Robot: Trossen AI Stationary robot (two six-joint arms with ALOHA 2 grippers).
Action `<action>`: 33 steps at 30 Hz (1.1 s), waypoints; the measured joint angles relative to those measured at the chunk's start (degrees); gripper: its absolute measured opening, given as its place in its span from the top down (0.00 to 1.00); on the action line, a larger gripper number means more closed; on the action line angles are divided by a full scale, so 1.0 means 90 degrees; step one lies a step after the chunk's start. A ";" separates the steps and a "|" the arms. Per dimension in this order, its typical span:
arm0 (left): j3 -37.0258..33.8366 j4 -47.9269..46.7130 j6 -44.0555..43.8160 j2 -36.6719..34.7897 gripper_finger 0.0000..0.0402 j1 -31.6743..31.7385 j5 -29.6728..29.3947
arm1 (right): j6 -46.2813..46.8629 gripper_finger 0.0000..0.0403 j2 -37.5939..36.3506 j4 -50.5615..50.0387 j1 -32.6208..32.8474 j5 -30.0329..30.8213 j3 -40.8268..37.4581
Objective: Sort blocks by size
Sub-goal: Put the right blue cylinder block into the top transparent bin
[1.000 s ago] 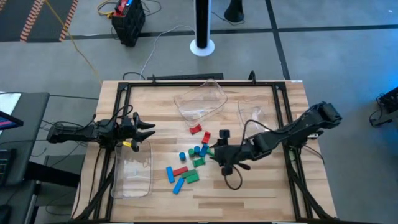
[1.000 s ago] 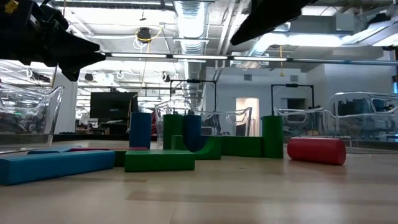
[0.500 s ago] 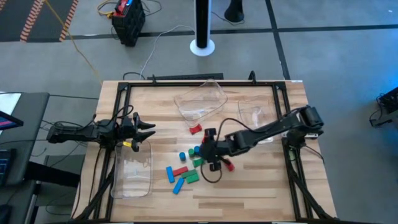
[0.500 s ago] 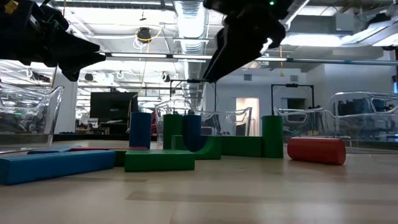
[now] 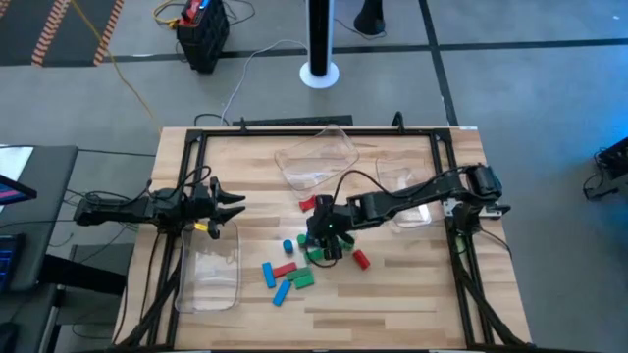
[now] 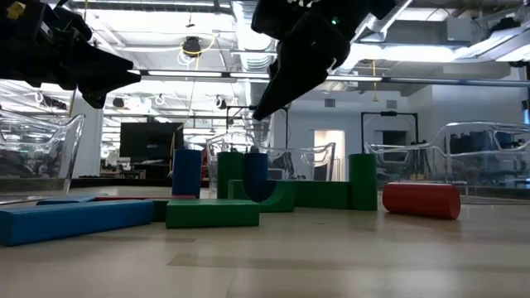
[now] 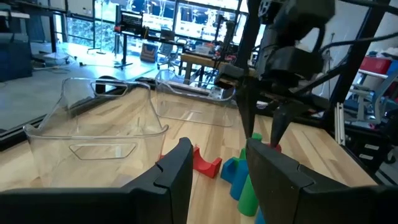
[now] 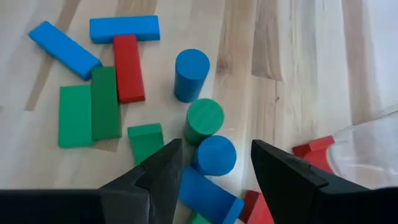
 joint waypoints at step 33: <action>-0.0010 -0.0019 -0.0022 0.0002 0.64 0.0000 -0.0003 | 0.0038 0.42 0.0678 0.0332 -0.0114 -0.0337 -0.0005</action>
